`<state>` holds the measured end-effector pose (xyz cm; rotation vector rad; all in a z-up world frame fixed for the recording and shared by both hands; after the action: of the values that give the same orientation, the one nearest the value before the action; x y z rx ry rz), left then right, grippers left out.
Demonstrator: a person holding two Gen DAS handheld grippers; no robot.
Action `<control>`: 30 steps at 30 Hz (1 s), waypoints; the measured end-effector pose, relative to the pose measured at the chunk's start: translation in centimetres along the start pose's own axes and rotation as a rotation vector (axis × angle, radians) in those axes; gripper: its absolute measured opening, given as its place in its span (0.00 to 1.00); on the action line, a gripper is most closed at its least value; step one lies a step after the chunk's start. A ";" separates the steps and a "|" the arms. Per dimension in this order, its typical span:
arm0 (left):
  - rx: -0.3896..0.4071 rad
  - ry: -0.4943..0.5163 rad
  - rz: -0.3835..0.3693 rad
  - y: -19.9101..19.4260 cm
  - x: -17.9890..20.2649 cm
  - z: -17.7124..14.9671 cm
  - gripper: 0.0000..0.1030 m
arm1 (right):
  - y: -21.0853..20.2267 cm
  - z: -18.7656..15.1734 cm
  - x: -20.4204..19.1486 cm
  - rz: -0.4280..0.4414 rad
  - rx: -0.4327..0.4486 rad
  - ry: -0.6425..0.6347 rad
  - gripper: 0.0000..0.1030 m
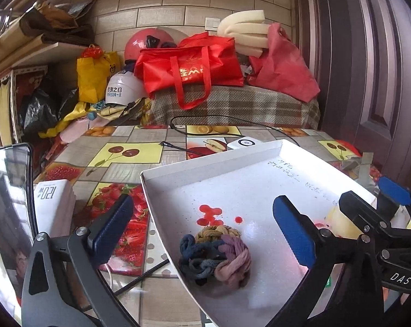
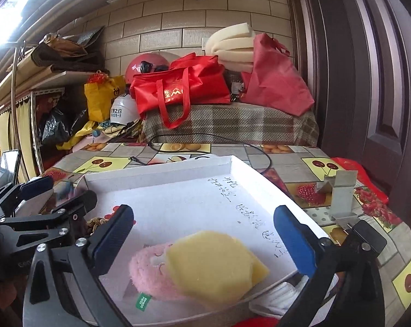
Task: Organize soft objects
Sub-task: 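Carry rope knot into the white box with left tool while right lowers foam block there, then grasp the teal tissue pack with left tool while right grasps red apple plush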
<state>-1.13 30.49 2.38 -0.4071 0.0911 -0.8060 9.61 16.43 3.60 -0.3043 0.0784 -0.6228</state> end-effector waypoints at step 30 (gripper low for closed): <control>0.058 0.156 -0.218 -10.4 1.3 -3.7 1.00 | -11.2 -3.6 5.9 0.023 0.041 0.019 1.00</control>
<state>-8.20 21.93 3.09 -0.3013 0.1701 -1.0526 7.53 3.39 3.66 -0.2579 0.0877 -0.6036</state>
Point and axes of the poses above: each gripper's, at about its wrist camera, not at the fingertips, and y roughly the way its jaws point, x to its right, z to its top, the point moved 8 cm from there along y, roughly the way its jaws point, and after that the axes turned 1 degree about z, right-handed, at the moved point
